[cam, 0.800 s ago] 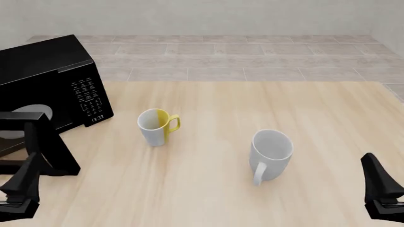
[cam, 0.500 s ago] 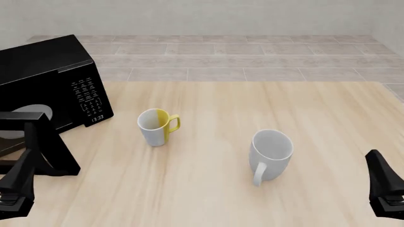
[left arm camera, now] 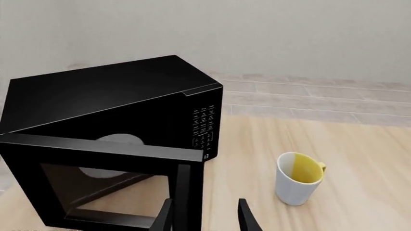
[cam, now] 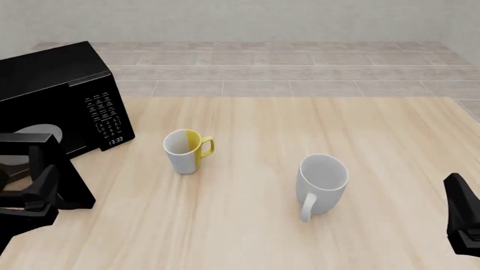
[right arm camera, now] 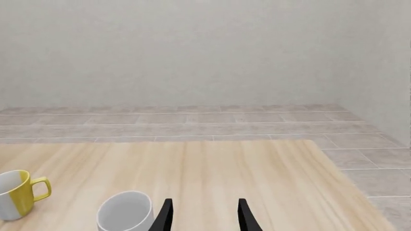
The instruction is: Close the microwave.
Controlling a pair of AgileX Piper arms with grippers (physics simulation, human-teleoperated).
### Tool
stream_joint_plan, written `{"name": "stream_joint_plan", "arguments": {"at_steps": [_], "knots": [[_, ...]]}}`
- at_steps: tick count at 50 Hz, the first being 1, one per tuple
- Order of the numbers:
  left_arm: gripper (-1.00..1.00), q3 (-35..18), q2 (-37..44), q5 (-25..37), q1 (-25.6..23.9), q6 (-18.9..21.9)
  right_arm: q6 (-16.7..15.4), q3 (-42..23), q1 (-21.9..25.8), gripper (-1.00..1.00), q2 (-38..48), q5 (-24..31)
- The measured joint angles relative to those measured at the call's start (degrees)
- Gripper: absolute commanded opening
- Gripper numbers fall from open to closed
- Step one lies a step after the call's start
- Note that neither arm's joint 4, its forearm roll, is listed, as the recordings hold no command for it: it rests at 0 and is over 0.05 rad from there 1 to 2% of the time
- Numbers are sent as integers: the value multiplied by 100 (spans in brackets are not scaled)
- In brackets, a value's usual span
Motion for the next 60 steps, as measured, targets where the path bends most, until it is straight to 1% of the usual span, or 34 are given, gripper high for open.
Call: {"name": "stream_joint_plan", "arguments": {"at_steps": [5, 21, 37, 49, 60], "knots": [[100, -27, 599, -452, 52, -3, 6, -1, -21, 100, -1, -6], [100, -267, 2202, -1573, 264, -40, -56, -94, -95, 100, -3, 10], [100, -589, 3547, -2359, 406, -98, -115, -175, -108, 100, -4, 33], [100, -793, 4125, -2772, 456, -199, -104, -227, -120, 100, -5, 58], [100, -997, 4415, -2844, 455, -313, -86, -236, -111, 100, -5, 62]]}}
